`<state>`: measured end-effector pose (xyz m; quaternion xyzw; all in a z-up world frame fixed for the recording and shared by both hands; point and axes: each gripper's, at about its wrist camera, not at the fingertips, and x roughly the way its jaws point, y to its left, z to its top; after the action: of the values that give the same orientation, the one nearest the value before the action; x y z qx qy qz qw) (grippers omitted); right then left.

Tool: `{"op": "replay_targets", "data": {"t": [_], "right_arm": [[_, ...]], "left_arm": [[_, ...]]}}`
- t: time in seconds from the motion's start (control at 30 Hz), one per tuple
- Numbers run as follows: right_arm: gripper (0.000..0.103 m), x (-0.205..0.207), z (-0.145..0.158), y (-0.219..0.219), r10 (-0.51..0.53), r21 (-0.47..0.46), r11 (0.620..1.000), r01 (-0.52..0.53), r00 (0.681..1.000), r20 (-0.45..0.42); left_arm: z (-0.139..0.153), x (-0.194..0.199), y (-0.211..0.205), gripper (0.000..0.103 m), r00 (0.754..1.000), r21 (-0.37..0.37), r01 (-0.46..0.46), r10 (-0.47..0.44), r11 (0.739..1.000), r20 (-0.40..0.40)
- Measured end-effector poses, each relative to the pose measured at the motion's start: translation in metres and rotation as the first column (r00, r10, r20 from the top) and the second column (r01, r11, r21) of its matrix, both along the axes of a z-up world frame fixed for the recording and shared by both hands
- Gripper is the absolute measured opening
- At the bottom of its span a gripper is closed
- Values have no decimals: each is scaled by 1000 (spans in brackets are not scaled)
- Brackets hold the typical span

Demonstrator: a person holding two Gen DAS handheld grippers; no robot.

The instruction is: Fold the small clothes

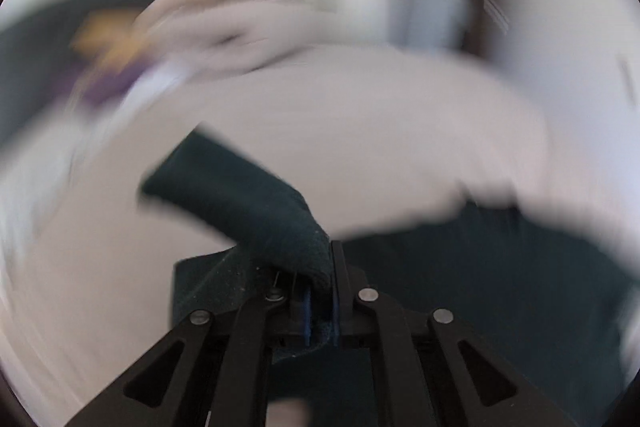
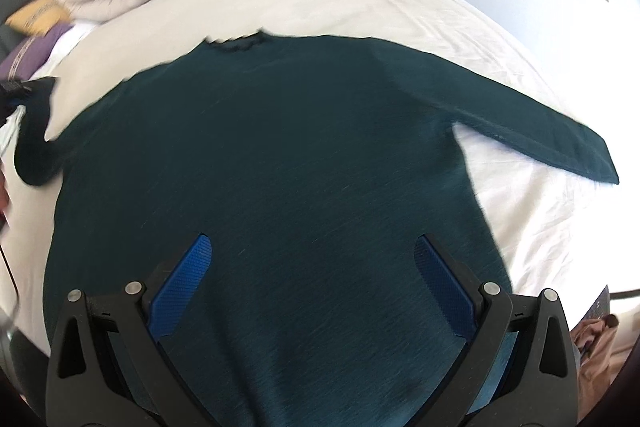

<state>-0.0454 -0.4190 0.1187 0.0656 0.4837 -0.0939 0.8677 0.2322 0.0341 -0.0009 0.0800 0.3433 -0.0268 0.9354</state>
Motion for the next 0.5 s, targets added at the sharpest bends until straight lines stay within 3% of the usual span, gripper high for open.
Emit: {"op": "replay_targets", "data": {"t": [0.07, 0.13, 0.27, 0.33, 0.43, 0.5], "right_arm": [[103, 8, 3, -18, -20, 37, 999, 19, 1000, 13], [103, 20, 7, -37, -34, 75, 997, 31, 999, 27], [103, 45, 7, -52, -17, 129, 992, 12, 999, 37], [103, 64, 5, -52, 8, 216, 976, -14, 999, 31], [103, 104, -7, -36, 89, 434, 897, -80, 996, 0], [103, 126, -17, -19, 136, 511, 854, -98, 990, -36]], "left_arm": [[-26, -16, -53, 6, 995, 174, 93, -96, 980, 5], [-51, -28, -77, 6, 990, 237, 140, -139, 961, -20], [-76, -40, -67, 6, 989, 183, 140, -126, 973, -83], [-79, -45, -61, 6, 990, 174, 131, -118, 976, -82], [-78, -50, -56, 8, 991, 147, 122, -112, 982, -72], [-76, -48, -55, 8, 992, 137, 119, -111, 983, -64]]}}
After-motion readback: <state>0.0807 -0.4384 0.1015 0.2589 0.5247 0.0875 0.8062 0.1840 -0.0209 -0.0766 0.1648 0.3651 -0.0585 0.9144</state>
